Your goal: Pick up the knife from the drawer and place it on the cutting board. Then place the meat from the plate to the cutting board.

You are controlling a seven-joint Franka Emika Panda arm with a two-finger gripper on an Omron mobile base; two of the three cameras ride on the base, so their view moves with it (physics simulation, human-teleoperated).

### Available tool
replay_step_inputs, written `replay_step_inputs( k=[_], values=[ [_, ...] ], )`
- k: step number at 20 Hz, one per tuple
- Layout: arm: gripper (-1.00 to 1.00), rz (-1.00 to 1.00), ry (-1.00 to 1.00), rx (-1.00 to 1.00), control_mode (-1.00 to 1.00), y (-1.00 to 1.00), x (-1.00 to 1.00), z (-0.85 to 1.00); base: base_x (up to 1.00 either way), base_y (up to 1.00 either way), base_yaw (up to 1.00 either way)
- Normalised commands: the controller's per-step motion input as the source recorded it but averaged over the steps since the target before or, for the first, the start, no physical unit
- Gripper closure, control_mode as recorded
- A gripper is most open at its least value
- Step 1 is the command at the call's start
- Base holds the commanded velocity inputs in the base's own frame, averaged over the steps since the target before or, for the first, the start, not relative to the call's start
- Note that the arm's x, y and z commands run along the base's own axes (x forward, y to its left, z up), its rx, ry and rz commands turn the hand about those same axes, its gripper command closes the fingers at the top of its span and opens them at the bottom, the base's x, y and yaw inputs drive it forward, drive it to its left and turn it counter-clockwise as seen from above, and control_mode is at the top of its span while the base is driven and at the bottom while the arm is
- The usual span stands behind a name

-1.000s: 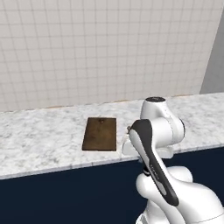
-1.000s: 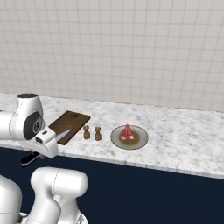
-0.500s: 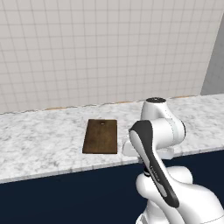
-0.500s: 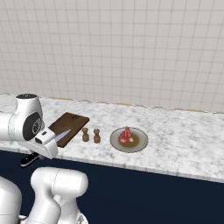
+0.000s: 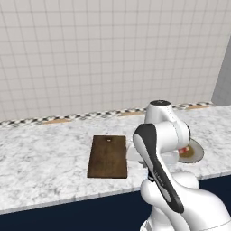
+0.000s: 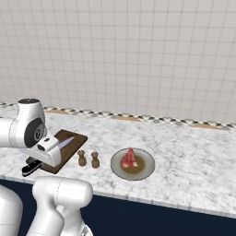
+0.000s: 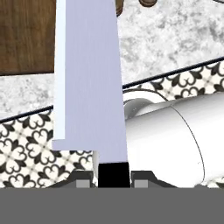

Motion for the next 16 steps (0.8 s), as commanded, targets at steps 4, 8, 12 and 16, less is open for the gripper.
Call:
replay_step_inputs(
  k=[4,8,12,16],
  values=[
    [1.00,0.00,0.00,0.00,-1.00,0.44,0.55,0.00,0.00,0.00,0.00],
    [1.00,0.00,0.06,-0.01,-1.00,0.91,0.97,0.00,0.00,0.00,0.00],
    [1.00,0.00,0.04,0.00,-1.00,0.60,0.81,-0.07,0.00,0.00,0.00],
    [1.00,0.00,0.03,0.00,-1.00,0.26,0.53,-0.43,0.00,0.00,0.00]
  ],
)
